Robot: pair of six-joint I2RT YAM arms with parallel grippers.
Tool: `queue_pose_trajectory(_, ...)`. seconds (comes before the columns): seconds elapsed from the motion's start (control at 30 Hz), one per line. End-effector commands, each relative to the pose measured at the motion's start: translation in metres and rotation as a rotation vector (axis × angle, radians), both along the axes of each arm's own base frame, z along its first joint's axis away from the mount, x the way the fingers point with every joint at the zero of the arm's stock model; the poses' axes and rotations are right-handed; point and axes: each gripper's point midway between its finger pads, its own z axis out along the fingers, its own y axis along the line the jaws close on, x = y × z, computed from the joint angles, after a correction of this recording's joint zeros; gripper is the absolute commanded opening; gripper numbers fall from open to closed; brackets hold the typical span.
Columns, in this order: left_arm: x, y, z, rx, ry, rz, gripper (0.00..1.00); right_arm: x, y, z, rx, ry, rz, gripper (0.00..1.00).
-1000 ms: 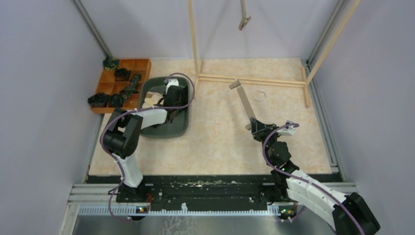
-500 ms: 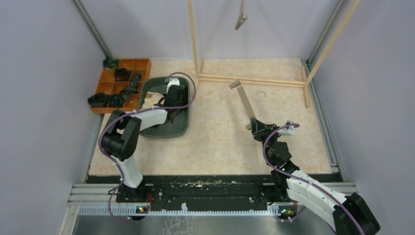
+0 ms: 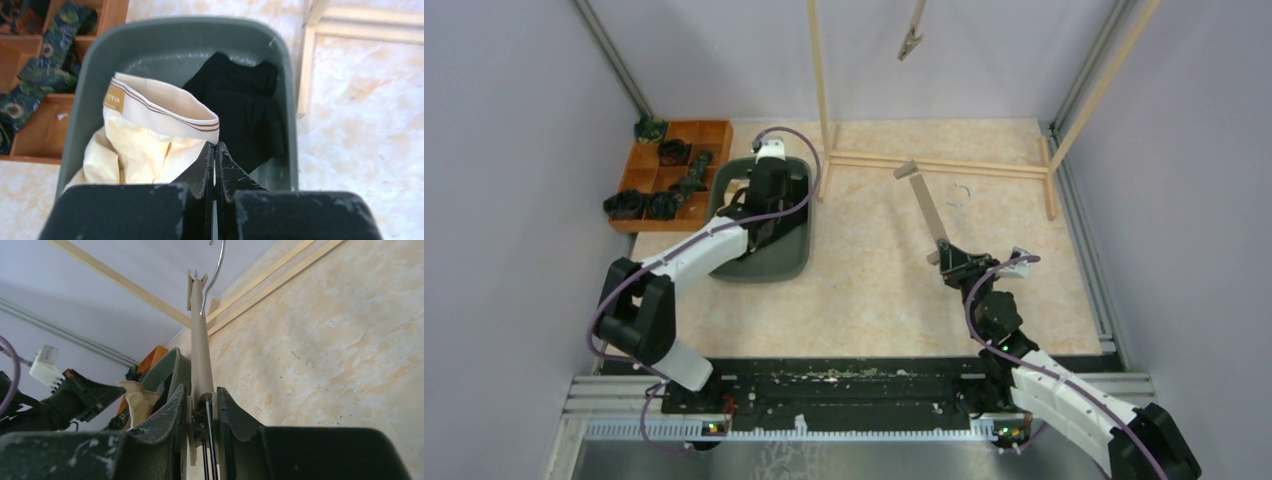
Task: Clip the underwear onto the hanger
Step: Pick up the underwear from the bin, then place the underwear at the center of the board.
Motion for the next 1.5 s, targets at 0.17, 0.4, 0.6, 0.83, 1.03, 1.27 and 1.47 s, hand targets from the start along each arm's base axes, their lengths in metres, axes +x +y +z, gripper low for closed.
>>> queue_pose_trajectory(0.17, 0.008, -0.049, 0.091, -0.073, -0.074, -0.238, 0.00, -0.007, -0.013, 0.028, 0.037, -0.067, -0.045, 0.00)
queue_pose_trajectory(0.4, -0.005, -0.104, 0.090, -0.077, -0.037, -0.396, 0.00, -0.015, -0.021, 0.039, 0.060, -0.081, -0.058, 0.00)
queue_pose_trajectory(0.6, -0.026, -0.159, 0.076, -0.032, -0.014, -0.512, 0.00, -0.016, -0.027, 0.039, 0.054, -0.051, -0.080, 0.00)
queue_pose_trajectory(0.83, -0.065, -0.207, 0.058, 0.024, 0.012, -0.631, 0.00, -0.015, -0.027, 0.038, 0.075, -0.012, -0.087, 0.00)
queue_pose_trajectory(1.03, -0.106, -0.231, 0.031, 0.049, 0.045, -0.715, 0.00, -0.011, -0.026, 0.031, 0.054, 0.037, -0.097, 0.00)
queue_pose_trajectory(1.27, -0.142, -0.249, -0.005, 0.061, 0.117, -0.785, 0.00, -0.010, -0.039, 0.023, 0.035, 0.066, -0.156, 0.00)
queue_pose_trajectory(1.47, -0.162, -0.250, -0.047, 0.066, 0.221, -0.816, 0.00, -0.011, -0.048, 0.022, 0.023, 0.068, -0.178, 0.00)
